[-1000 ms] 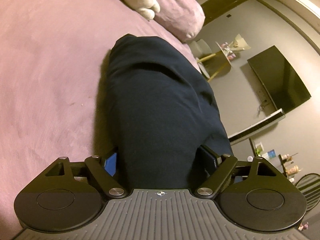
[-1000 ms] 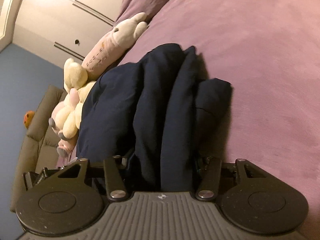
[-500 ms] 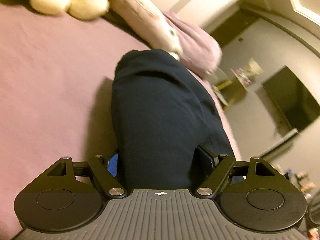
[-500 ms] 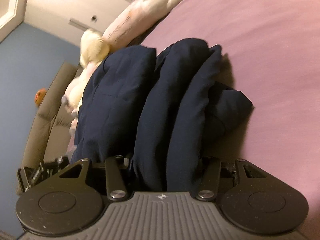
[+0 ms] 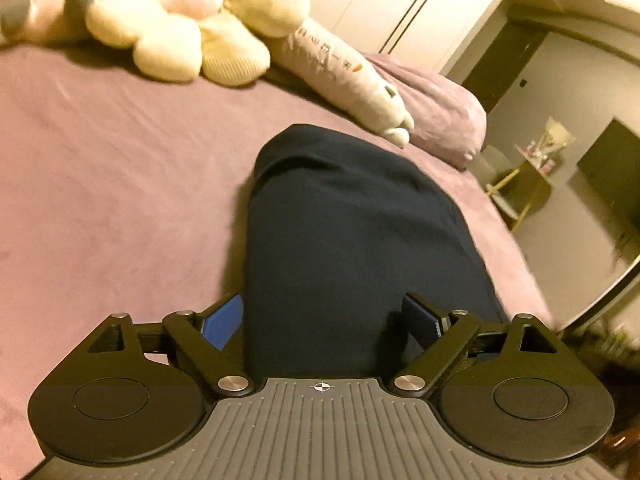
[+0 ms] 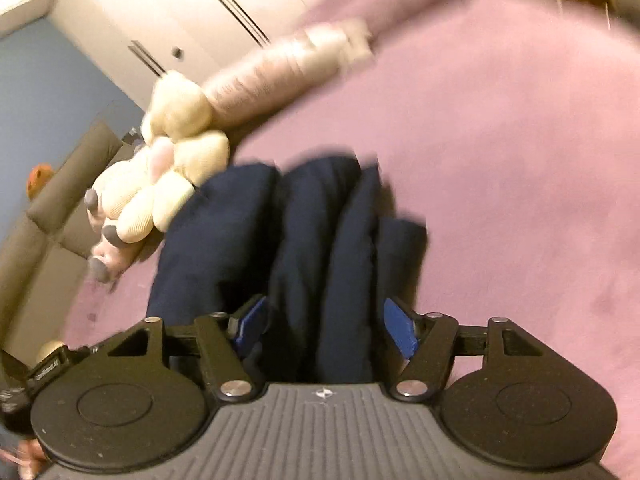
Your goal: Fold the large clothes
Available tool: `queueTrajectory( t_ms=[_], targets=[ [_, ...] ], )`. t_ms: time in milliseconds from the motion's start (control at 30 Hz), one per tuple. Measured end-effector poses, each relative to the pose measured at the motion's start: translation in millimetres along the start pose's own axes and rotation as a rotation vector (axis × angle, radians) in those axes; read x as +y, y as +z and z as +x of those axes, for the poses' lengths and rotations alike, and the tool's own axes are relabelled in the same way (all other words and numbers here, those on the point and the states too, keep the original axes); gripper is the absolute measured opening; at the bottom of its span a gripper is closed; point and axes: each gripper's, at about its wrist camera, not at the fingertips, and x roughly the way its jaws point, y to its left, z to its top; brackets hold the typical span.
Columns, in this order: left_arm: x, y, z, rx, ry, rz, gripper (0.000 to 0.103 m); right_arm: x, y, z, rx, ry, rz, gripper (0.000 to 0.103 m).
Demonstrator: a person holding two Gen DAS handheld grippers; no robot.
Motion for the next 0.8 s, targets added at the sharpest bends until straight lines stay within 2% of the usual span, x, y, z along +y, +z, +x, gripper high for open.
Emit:
queueTrajectory(
  t_ms=[100,167,233,300,367,433,533,700,733,800],
  targets=[
    [-13,-17,-4,0.027,0.036,0.045,0.094,48,-6,-15,-0.086,-0.008,-0.193,0.046],
    [-16,-24,-4,0.041,0.042,0.027,0.094,80,-12,-3,-0.07,0.018,-0.288,0.033],
    [-16,-26,-1,0.053,0.055,0.013,0.094,100,-22,10,-0.031,0.022,-0.342,0.027],
    [-17,-28,8,0.08,0.079,0.027,0.095,109,-36,25,-0.045,-0.067,-0.432,0.027],
    [-21,-32,16,0.11,0.098,0.049,0.096,102,-49,37,-0.039,-0.123,-0.48,0.034],
    [-27,-35,23,0.123,0.111,0.079,0.098,82,-61,45,-0.047,-0.122,-0.476,0.038],
    [-35,-40,29,0.11,0.15,0.134,0.101,64,-64,49,-0.068,-0.08,-0.443,0.038],
    [-39,-37,22,0.119,0.192,0.127,0.103,76,-59,50,-0.039,-0.109,-0.454,0.042],
    [-41,-37,17,0.117,0.202,0.136,0.103,78,-57,48,-0.033,-0.113,-0.435,0.05],
    [-47,-38,3,0.119,0.22,0.157,0.103,83,-55,34,-0.013,-0.124,-0.391,0.055]
  ],
)
